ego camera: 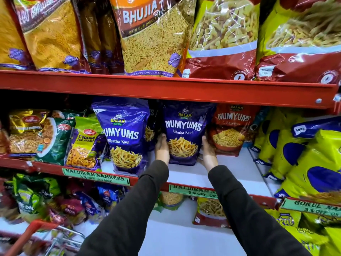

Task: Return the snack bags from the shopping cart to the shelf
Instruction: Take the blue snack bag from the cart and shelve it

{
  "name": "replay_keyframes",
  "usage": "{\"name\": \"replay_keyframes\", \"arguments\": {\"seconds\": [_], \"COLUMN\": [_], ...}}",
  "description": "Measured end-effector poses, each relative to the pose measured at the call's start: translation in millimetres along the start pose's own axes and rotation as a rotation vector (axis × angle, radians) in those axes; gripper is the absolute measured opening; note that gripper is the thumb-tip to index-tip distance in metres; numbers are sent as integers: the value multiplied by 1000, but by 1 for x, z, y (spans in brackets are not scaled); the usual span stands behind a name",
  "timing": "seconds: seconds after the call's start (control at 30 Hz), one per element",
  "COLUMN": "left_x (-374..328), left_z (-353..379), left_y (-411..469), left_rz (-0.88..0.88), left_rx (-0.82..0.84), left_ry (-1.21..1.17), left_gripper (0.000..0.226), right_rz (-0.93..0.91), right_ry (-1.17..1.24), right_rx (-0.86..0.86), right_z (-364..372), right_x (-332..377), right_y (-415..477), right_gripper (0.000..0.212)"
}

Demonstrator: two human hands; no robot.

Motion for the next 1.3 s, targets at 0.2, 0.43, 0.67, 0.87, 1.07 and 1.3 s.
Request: {"name": "replay_keyframes", "arguments": {"seconds": [0.2, 0.43, 0.67, 0.87, 1.07, 1.3], "left_x": [9, 17, 13, 24, 76, 201], "left_z": [-18, -38, -45, -57, -47, -48], "left_y": [-27, -57, -67, -101, -149, -195], "left_rz": [85, 90, 78, 237, 503, 376], "left_rx": [-29, -60, -43, -248, -263, 1], "left_ry": [24, 68, 150, 6, 196, 547], "left_gripper": [45, 46, 48, 35, 28, 26], "right_rz": [-42, -33, -36, -169, -282, -106], "right_ry": [-42, -47, -84, -49, -75, -369], "right_rx": [2, 47, 44, -57, -105, -130], "right_z": [-5, -3, 1, -20, -51, -138], "right_x": [-5, -13, -26, -35, -76, -178], "right_y": [-33, -69, -77, -104, -149, -196], "right_gripper": [32, 26, 32, 19, 17, 18]}}
Point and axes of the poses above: each hand's wrist, its own y-axis towards the middle knuckle, its own z-axis out of the palm, x = y × z, the point moved 5 cm from there along y, towards the middle knuckle, and after that the axes turned 8 degrees about y, right-handed, at the moved point
